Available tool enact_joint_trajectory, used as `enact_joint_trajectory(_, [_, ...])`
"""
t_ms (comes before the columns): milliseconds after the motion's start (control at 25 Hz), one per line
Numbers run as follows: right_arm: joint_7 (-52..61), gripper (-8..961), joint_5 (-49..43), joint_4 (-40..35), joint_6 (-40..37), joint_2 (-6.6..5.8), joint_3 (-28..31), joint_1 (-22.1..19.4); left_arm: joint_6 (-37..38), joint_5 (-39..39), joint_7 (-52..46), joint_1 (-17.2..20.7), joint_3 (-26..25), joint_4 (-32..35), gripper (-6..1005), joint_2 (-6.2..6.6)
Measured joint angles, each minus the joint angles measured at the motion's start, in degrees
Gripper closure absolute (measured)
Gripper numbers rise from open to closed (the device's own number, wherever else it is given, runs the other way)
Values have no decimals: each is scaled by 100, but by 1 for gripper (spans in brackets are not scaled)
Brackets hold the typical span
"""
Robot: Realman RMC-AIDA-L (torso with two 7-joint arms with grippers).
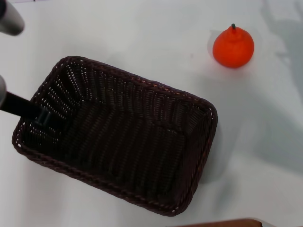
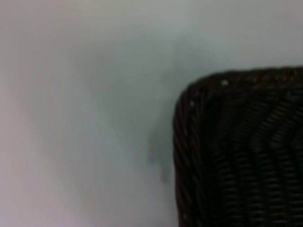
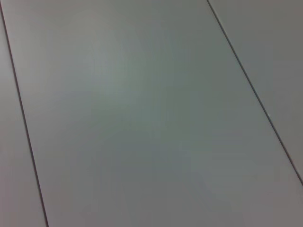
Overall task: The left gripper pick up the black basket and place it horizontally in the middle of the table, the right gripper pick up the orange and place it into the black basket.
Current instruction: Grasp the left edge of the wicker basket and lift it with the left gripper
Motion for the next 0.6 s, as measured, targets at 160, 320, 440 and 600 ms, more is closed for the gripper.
enact_joint_trajectory(160, [0, 29, 0, -4, -23, 0, 2, 0, -69, -7, -60, -178, 6, 267, 194, 5])
enact_joint_trajectory(320, [0, 29, 0, -12, -64, 7, 2, 0, -123, -60, -98, -247, -30, 359, 206, 5])
enact_joint_trajectory(440, [0, 29, 0, -37, -81, 9, 2, 0, -136, -101, -177, -246, -48, 310, 252, -11])
enact_joint_trajectory(600, [-1, 28, 0, -55, -92, 9, 2, -9, -85, -214, -346, -231, -45, 269, 410, -13])
